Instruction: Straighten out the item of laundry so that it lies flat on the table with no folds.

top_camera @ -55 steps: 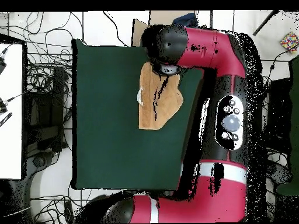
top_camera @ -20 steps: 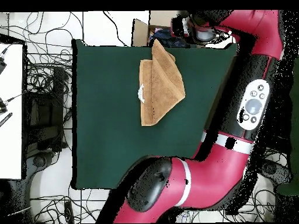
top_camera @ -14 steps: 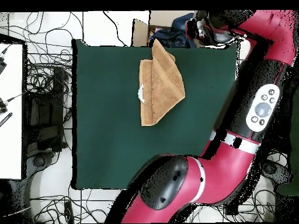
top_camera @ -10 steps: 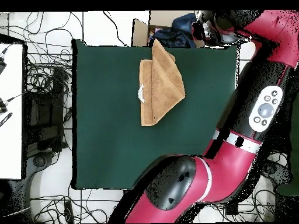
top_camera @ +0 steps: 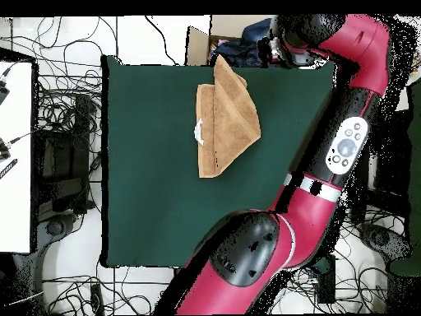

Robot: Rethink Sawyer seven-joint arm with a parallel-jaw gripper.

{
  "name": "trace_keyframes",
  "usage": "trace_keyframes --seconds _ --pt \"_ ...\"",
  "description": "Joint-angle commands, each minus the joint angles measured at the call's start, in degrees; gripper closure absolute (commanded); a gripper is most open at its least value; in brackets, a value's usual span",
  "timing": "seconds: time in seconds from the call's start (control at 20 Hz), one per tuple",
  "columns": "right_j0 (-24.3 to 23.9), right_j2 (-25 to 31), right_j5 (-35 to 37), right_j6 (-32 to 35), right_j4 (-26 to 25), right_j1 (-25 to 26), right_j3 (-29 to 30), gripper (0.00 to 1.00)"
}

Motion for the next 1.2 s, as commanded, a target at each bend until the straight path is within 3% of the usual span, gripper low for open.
trace_keyframes --seconds 0.05,0.35,0.55,0.8,1.0,1.2 --pt "1.20 3.65 3.29 7.26 1.71 1.27 8.78 0.00" --pt "1.78 -7.37 -1.18 16.30 11.93 -4.38 18.87 0.00" --pt "1.08 -11.18 -4.52 19.15 15.82 -7.26 25.62 0.00" --pt "-1.02 -16.32 -12.11 22.29 19.76 -12.49 38.48 0.00" --pt "-1.33 -19.16 -14.85 22.93 20.42 -13.87 42.75 0.00" --pt "-0.57 -20.77 -14.95 21.46 20.26 -12.72 40.23 0.00"
